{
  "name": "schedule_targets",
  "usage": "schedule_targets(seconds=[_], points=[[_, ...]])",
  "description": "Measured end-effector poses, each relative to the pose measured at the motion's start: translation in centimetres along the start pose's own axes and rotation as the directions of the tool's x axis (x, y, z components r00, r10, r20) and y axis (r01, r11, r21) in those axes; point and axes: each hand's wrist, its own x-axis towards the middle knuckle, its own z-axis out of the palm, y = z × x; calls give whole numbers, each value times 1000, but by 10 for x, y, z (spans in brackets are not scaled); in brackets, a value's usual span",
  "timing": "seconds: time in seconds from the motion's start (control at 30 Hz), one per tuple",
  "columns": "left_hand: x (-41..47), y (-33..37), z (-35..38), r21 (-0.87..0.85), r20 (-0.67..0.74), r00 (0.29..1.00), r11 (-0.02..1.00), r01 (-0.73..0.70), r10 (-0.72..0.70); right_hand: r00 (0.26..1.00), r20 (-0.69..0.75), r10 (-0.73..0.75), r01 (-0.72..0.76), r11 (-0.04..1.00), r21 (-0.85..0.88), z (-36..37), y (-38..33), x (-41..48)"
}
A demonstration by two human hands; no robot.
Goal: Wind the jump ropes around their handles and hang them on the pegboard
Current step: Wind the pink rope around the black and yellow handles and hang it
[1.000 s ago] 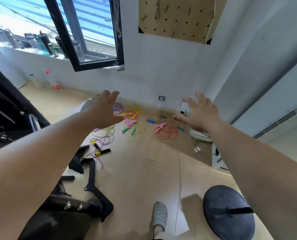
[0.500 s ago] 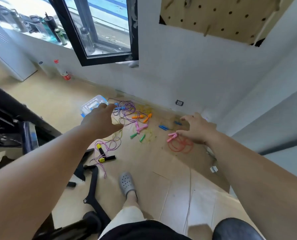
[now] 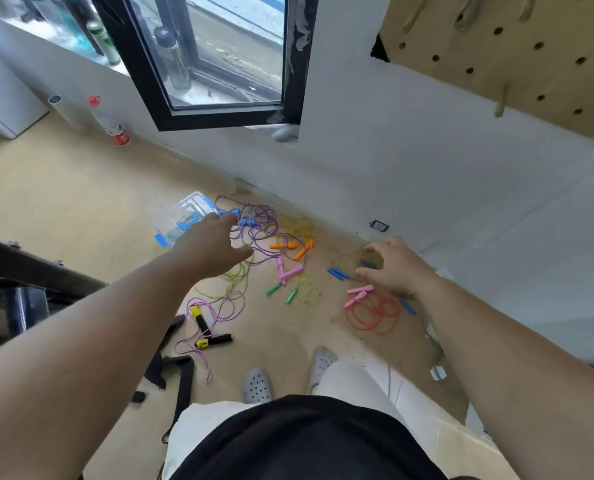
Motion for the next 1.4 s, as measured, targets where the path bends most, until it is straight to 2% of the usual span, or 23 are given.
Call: schedule_targets(seconds=[0.27, 0.47, 0.67, 0.8, 0.97, 1.1, 1.2, 1.27, 1.33, 1.4], points=[[87, -31, 6, -36, 60, 969, 970, 241, -238, 986, 153, -61, 77, 991, -106, -20, -21, 158], [140, -83, 58, -46, 128, 917, 922, 385, -377, 933, 340, -118, 177, 973, -147, 27, -63, 263], [200, -177, 182, -119, 228, 842, 845, 522, -488, 869, 457, -191, 255, 963, -83, 170, -92, 372], [231, -242, 303, -192, 321, 778, 768, 611, -539, 830, 523, -196, 322, 933, -162, 300, -97, 441], [246, -327, 446, -137, 422, 707, 731, 669, -568, 744, 635, -210, 434, 874, -219, 441, -109, 507], [242, -393, 538, 24, 507, 644, 756, 655, -574, 677, 695, -241, 545, 799, -254, 522, -124, 541], [251, -419, 586, 18, 479, 669, 768, 640, -568, 632, 718, -291, 640, 719, -272, 568, -135, 560], [263, -427, 614, -124, 448, 666, 697, 707, -596, 614, 729, -302, 675, 680, -286, 595, -139, 569], [274, -433, 638, -276, 440, 620, 560, 781, -649, 593, 749, -296, 705, 640, -306, 618, -140, 576], [281, -435, 658, -328, 438, 563, 459, 826, -701, 580, 764, -284, 726, 605, -327, 634, -139, 580]])
